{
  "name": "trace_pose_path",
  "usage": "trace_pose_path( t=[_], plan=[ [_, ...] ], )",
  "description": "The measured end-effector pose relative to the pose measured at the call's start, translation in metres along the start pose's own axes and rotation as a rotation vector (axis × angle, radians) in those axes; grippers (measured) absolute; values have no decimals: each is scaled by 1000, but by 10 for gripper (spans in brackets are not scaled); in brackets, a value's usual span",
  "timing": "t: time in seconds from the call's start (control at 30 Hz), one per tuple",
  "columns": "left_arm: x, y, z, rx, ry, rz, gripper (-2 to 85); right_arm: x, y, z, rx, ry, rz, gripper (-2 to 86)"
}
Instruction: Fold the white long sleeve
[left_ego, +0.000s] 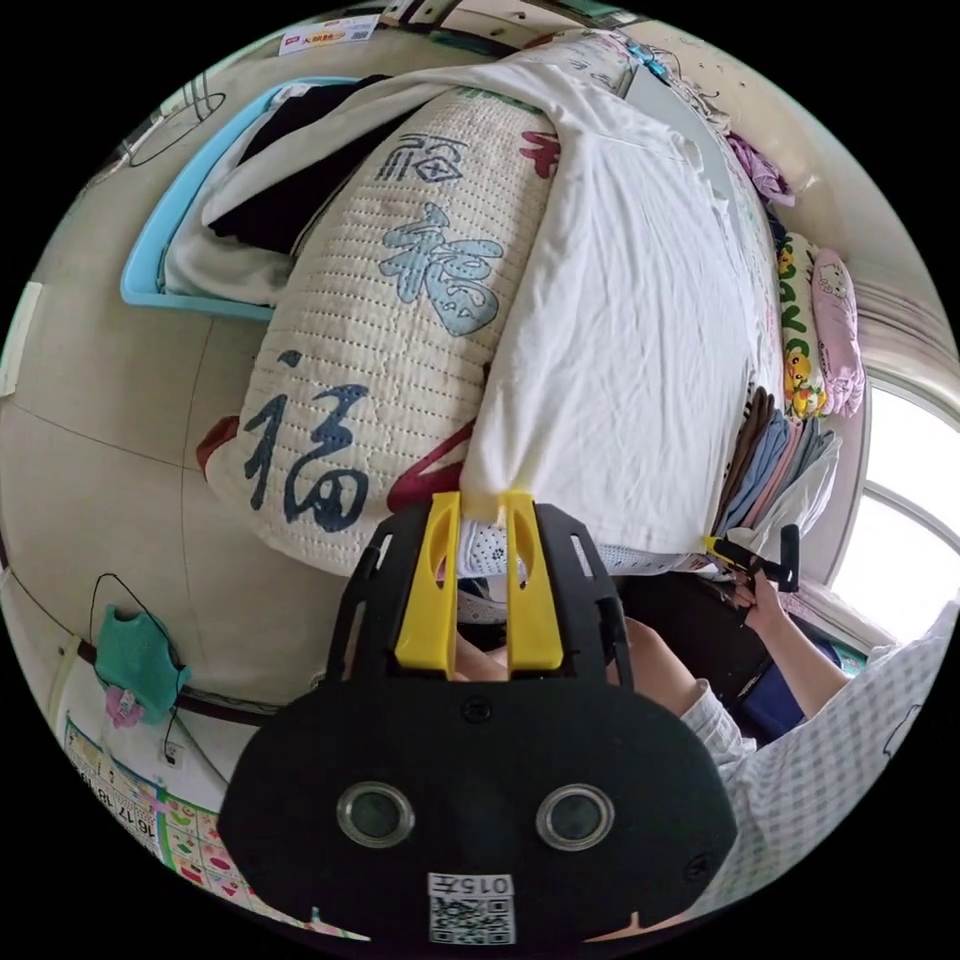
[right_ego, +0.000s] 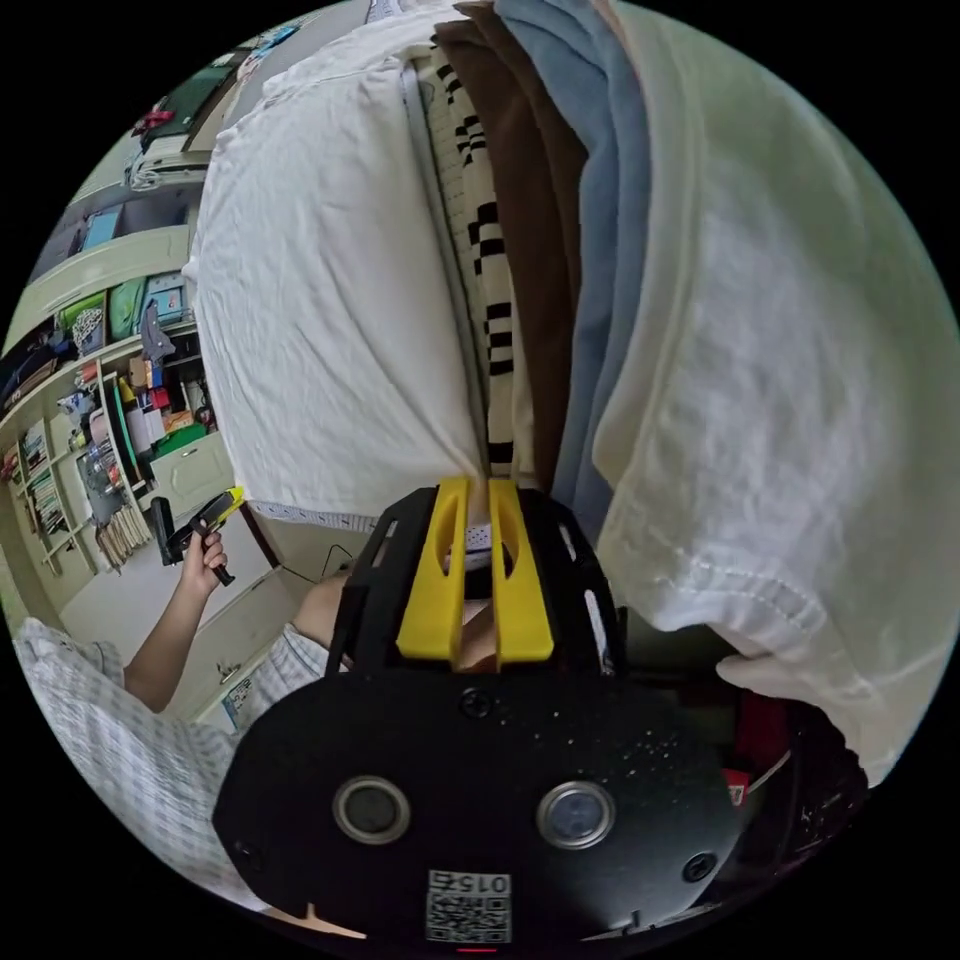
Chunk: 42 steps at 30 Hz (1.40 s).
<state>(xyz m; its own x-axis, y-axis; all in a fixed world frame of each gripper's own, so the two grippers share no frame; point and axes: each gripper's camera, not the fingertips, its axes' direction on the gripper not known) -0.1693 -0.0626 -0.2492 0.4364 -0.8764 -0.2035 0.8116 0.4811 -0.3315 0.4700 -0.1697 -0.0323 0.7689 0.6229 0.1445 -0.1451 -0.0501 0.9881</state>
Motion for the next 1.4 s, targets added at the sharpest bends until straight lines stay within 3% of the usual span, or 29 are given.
trace_pose_path(
  t=[0.17, 0.37, 0.63, 0.83, 0.97, 1.4],
  plan=[
    [-11, 7, -4, 30, 65, -23, 9, -2, 8, 4, -3, 64, -45, -4],
    [-5, 10, 18, 21, -60, 21, 2, -12, 17, 32, -32, 236, -92, -6],
    [17, 5, 90, -68, -301, 126, 13, -20, 27, 63, -74, 324, -132, -2],
    [7, -2, 108, -49, -238, 67, 84, -15, 41, 70, -78, 223, -80, 2],
    [10, -7, 134, -57, -169, 87, 84, -10, 53, 77, -51, 181, -13, 4],
    [-8, -32, 247, -214, -204, 110, 66, -49, 123, 99, 71, 359, 13, 2]
  ],
)
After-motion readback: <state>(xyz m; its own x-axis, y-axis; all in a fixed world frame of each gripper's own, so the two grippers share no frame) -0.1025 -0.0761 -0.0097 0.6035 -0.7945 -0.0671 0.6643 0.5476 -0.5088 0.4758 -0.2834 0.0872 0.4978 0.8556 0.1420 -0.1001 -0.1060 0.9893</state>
